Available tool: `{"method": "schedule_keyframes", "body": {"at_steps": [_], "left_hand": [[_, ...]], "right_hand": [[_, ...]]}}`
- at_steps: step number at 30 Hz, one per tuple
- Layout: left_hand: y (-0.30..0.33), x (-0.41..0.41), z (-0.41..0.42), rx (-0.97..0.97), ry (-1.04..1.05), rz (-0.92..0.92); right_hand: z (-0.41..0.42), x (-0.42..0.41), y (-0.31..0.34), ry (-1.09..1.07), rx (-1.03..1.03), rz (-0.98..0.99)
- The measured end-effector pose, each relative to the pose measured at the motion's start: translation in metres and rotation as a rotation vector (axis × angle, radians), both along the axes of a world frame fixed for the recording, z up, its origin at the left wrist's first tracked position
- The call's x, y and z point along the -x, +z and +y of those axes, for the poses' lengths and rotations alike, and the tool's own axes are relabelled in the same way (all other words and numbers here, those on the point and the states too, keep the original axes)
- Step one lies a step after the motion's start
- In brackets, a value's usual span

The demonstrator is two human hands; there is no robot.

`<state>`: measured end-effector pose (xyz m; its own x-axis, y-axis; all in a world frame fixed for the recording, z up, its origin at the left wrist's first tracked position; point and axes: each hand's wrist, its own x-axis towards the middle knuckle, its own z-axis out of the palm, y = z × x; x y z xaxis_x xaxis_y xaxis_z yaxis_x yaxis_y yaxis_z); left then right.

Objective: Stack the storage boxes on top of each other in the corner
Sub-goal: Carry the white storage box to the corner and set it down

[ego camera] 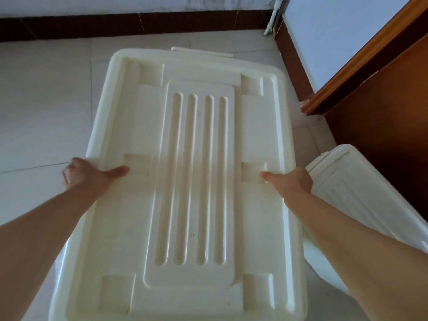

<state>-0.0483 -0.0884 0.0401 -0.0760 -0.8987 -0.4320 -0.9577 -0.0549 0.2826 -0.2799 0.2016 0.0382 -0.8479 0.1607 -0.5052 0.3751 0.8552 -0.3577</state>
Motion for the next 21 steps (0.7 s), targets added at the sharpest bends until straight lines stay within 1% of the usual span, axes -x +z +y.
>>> {"method": "schedule_keyframes", "body": {"at_steps": [4,8,18,21], "left_hand": [[0.035,0.031,-0.017,0.028,-0.017,0.015],[0.056,0.069,-0.032,0.027,0.005,0.033],[0.075,0.191,-0.075,0.040,0.007,0.009],[0.078,0.228,-0.091,0.045,0.008,0.034]], "right_hand": [[-0.014,0.031,0.035,0.006,0.028,0.041],[-0.031,0.072,0.054,0.007,0.062,0.033],[-0.077,0.199,0.081,0.025,0.081,0.074],[-0.090,0.235,0.087,0.026,0.079,0.066]]}}
